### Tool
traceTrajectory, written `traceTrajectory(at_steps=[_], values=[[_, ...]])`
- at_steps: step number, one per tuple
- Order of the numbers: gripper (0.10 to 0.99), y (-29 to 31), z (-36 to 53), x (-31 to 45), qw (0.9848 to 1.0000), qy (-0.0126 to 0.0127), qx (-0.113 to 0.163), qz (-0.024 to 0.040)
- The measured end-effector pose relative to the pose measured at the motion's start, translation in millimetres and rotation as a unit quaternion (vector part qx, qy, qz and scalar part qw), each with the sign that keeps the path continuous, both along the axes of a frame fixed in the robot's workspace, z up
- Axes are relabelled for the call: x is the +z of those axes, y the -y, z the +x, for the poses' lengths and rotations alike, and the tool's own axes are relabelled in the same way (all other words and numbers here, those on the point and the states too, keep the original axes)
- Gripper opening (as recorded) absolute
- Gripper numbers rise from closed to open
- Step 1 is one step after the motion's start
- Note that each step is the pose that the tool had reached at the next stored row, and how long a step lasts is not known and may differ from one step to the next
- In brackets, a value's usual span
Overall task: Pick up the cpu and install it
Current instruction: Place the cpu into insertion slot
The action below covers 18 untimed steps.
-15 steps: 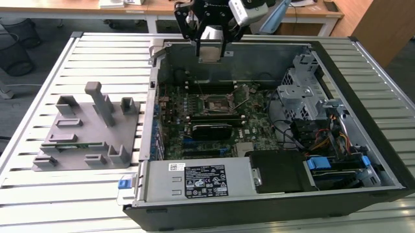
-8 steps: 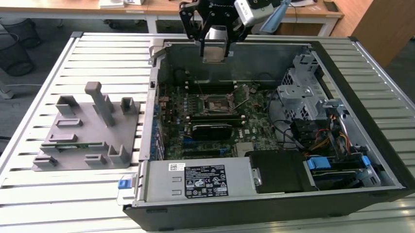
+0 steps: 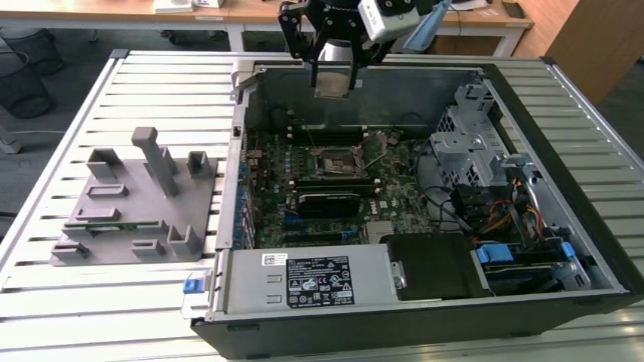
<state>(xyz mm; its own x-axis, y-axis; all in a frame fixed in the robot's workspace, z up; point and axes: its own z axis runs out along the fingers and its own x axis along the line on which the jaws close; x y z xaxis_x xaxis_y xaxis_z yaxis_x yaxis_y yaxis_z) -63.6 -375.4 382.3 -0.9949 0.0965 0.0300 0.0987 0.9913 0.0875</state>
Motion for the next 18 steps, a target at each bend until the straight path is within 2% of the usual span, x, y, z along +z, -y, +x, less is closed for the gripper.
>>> traceTrajectory(at_steps=[4, 9, 14, 18], values=[[0.529, 0.0, 0.0, -0.7, 0.9993, 0.0003, -0.036, 0.0000], [0.529, 0.0, 0.0, -1.6, 0.9969, 0.0007, -0.079, 0.0000], [0.529, -0.1, 0.0, -2.3, 0.9927, 0.0011, -0.121, 0.0001], [0.529, -0.1, 0.0, -2.9, 0.9879, 0.0016, -0.155, 0.0001]])
